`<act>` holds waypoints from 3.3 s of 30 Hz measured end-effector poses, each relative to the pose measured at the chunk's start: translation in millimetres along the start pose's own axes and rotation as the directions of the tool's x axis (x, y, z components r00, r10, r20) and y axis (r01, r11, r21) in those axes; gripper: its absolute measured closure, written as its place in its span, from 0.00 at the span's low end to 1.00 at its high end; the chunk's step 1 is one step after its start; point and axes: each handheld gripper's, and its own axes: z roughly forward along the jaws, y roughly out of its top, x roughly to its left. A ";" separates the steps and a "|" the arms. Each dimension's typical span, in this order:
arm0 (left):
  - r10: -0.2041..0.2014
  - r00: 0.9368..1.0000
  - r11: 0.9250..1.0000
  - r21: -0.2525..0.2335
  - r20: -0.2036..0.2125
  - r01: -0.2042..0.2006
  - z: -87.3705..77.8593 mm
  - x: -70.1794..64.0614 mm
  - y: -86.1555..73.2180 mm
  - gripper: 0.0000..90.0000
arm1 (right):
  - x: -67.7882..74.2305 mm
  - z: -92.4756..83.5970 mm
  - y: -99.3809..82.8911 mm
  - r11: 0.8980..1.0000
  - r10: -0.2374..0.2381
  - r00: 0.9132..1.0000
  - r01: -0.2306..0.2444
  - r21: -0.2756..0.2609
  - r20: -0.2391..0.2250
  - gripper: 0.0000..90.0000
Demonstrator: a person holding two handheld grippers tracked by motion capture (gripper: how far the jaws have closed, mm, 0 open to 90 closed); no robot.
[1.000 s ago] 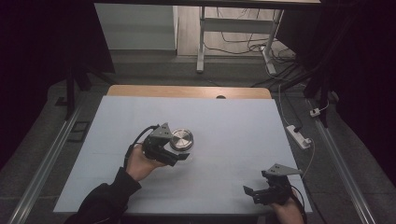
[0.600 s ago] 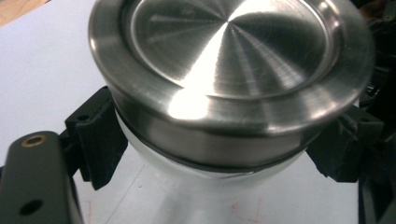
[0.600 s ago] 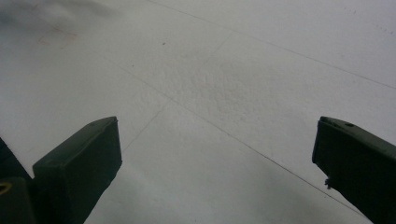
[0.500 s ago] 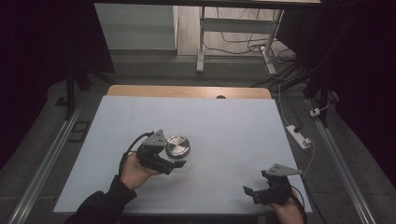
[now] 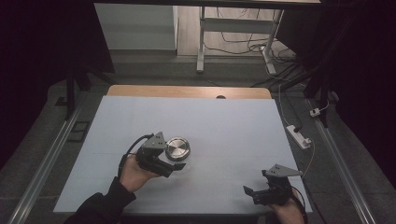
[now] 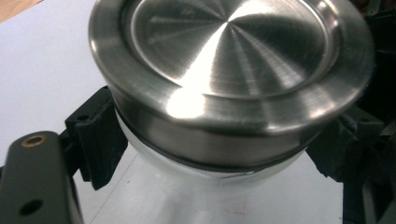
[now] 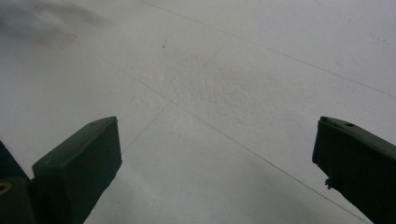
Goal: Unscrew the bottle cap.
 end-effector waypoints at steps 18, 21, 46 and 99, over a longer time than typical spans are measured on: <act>0.006 1.000 1.000 -0.009 0.008 -0.006 0.4 -1.5 0.1 0.18 | 12.1 -3.1 11.6 0.998 -0.027 0.999 0.025 -0.051 -0.036 0.01; 0.010 1.000 1.000 -0.012 0.010 -0.010 0.4 -2.6 0.5 0.18 | 16.5 -1.9 15.3 0.997 -0.037 0.998 0.034 -0.064 -0.054 0.00; 0.031 0.999 0.999 -0.011 0.035 -0.030 3.6 -8.2 2.6 0.18 | 57.1 20.7 68.0 0.982 -0.167 0.963 0.143 -0.122 -0.212 0.00; 0.050 0.998 0.999 0.019 0.025 -0.050 12.6 -16.5 5.6 0.18 | 138.3 72.4 168.8 0.965 -0.259 0.935 0.242 -0.101 -0.242 0.19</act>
